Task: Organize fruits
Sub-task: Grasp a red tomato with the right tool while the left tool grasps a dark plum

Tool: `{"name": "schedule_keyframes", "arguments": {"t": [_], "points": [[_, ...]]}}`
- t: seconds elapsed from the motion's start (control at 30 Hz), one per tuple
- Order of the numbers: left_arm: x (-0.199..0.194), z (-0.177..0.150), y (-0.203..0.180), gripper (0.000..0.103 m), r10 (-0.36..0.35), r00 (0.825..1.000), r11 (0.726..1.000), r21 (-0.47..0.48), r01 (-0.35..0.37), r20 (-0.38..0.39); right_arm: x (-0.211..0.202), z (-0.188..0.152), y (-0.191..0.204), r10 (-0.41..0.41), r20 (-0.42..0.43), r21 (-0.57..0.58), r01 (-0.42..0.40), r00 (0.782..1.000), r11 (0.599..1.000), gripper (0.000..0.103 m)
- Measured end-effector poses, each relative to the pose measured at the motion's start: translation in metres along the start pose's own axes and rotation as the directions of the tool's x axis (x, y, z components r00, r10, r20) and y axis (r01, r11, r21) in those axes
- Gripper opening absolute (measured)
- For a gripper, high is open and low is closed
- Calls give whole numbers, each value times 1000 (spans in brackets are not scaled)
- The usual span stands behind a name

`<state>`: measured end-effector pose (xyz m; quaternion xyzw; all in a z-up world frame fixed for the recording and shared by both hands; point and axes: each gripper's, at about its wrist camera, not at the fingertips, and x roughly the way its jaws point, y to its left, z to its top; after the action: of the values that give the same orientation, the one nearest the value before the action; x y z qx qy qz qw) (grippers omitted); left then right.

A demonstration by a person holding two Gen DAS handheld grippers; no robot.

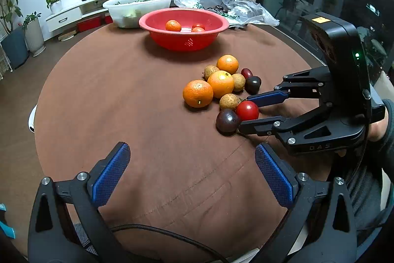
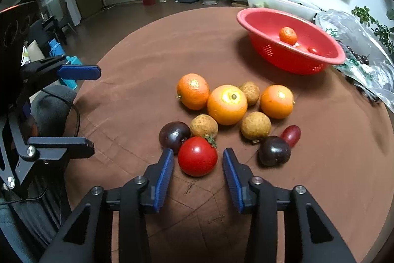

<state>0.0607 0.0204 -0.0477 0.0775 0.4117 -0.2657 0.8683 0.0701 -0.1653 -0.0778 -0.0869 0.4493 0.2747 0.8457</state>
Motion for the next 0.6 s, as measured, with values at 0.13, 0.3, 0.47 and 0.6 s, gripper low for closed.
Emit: {"name": "schedule_keyframes", "arguments": {"t": [0.13, 0.3, 0.47, 0.6], "points": [[3, 1, 0, 103, -4, 1000, 1000, 3, 4, -6, 0, -2, -1, 19, -1, 1, -19, 1000, 1000, 38], [5, 4, -2, 103, -6, 1000, 1000, 20, 6, -10, -5, -3, -4, 25, 9, 23, -25, 1000, 999, 35], [16, 10, -12, 102, -13, 1000, 999, 50, 14, -21, -20, -8, -10, 44, 51, 79, -48, 998, 996, 35], [26, 19, -26, 100, -27, 999, 995, 98, 29, -26, -32, -15, -14, 31, 67, 124, -39, 997, 991, 35]]}}
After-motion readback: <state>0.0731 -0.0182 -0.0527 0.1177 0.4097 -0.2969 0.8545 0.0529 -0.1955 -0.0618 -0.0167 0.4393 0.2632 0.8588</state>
